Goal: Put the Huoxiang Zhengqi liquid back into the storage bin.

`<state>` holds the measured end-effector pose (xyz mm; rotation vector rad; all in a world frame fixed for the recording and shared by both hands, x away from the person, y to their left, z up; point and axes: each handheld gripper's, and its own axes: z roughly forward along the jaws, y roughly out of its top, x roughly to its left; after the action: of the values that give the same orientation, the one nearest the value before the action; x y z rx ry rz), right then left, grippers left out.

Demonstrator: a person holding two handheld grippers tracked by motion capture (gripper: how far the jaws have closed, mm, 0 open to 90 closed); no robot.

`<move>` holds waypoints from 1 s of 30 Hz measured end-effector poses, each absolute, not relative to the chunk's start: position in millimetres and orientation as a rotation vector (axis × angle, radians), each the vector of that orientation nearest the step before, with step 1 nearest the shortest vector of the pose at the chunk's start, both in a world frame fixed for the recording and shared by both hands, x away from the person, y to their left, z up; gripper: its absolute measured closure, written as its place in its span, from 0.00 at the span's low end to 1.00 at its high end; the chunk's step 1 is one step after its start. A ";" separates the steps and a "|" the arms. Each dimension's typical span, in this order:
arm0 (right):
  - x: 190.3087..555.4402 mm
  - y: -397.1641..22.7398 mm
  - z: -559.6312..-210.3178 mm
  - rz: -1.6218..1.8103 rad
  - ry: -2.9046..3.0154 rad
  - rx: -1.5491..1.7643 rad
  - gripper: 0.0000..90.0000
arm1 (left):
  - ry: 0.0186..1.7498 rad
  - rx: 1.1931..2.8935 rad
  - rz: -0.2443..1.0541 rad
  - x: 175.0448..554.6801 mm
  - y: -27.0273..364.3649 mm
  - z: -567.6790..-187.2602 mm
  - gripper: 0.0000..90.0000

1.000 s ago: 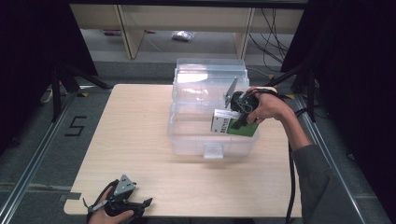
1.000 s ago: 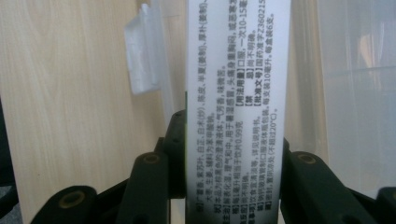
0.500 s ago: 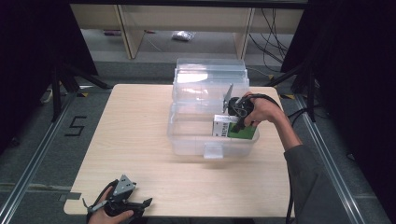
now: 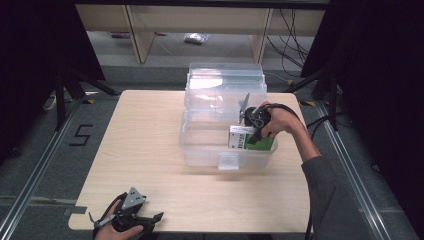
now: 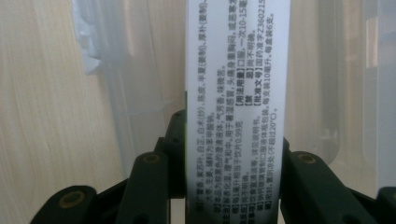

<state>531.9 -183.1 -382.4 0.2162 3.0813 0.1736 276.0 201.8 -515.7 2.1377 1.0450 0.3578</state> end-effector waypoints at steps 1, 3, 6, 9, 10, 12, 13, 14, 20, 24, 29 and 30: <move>534.1 -183.4 -386.1 0.186 3.081 0.179 0.72 | 1.035 2.151 0.353 275.7 202.7 -514.8 0.17; 533.9 -184.4 -388.1 0.184 3.084 0.203 0.72 | 1.038 2.149 0.347 275.5 203.5 -513.7 0.17; 532.7 -185.6 -392.4 0.167 3.090 0.228 0.72 | 1.034 2.153 0.346 275.2 203.2 -513.8 0.17; 531.7 -185.9 -397.0 0.175 3.095 0.201 0.72 | 1.039 2.155 0.349 275.4 203.0 -513.6 0.17; 531.7 -185.9 -397.0 0.175 3.095 0.201 0.72 | 1.039 2.155 0.349 275.4 203.0 -513.6 0.17; 528.9 -185.4 -397.4 0.125 3.094 0.259 0.72 | 1.046 2.135 0.363 275.8 201.8 -515.5 0.17; 529.5 -185.5 -398.7 0.134 3.097 0.249 0.72 | 1.050 2.140 0.363 275.5 202.2 -515.2 0.17; 529.5 -185.5 -398.7 0.134 3.097 0.249 0.72 | 1.050 2.140 0.363 275.5 202.2 -515.2 0.17; 530.3 -186.5 -410.0 0.136 3.100 0.236 0.71 | 1.037 2.155 0.349 275.5 203.3 -513.6 0.17; 530.1 -185.9 -413.5 0.114 3.114 0.207 0.71 | 1.052 2.138 0.361 275.4 202.0 -515.0 0.17; 532.0 -184.4 -417.8 0.116 3.120 0.174 0.69 | 1.018 2.159 0.355 276.0 203.6 -514.3 0.17; 530.6 -183.6 -416.4 0.102 3.125 0.209 0.69 | 1.041 2.158 0.351 275.2 203.2 -513.4 0.17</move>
<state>530.6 -183.6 -416.4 0.2093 3.1249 0.1024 275.2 203.2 -513.4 2.1579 1.0414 0.3506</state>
